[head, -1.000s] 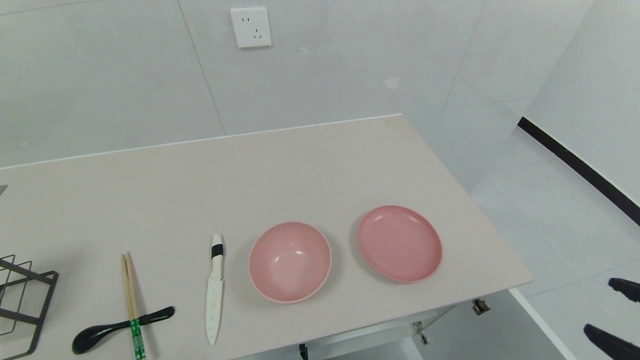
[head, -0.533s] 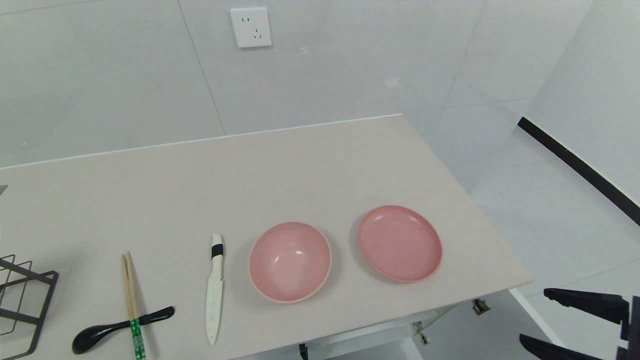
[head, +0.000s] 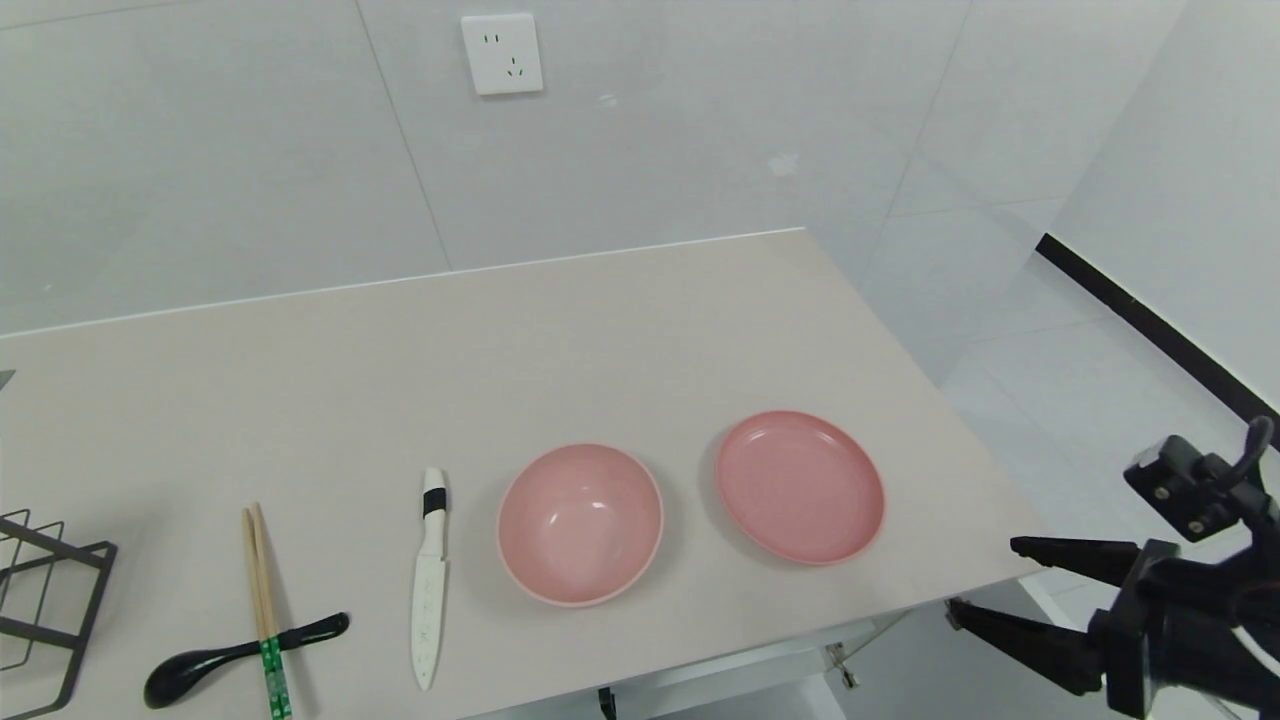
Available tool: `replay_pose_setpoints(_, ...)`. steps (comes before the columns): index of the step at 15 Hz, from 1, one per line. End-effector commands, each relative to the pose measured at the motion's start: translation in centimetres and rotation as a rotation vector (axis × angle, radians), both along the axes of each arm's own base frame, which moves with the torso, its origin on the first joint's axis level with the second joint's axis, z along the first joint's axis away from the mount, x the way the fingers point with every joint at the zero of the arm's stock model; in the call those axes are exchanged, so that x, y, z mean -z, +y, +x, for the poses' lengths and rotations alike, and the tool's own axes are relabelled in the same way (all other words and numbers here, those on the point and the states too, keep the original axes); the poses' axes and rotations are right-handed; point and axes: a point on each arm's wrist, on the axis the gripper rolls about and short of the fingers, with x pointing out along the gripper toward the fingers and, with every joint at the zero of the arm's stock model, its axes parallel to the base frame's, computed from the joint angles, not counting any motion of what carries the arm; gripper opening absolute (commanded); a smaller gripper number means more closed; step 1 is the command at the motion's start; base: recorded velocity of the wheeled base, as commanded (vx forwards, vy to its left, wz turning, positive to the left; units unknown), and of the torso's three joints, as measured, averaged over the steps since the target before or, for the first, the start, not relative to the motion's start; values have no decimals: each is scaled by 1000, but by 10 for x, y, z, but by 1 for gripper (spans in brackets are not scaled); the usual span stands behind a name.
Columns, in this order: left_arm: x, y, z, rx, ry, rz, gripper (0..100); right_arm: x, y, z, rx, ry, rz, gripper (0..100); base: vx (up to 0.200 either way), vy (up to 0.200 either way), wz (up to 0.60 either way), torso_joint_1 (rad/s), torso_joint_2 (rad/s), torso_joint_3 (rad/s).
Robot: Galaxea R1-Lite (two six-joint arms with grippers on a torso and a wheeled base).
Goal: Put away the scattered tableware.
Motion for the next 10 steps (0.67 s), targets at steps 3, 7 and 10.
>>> replay_pose_setpoints(3,0,0,0,0,2,0,100,15,8,32,8,13,-5,100,0,0,0,0,0,0)
replay_pose_setpoints(7,0,0,0,0,1,-2,100,35,18,57,-1,14,-8,100,0,0,0,0,0,0)
replay_pose_setpoints(10,0,0,0,0,1,-5,100,47,20,72,22,5,-16,100,0,0,0,0,0,0)
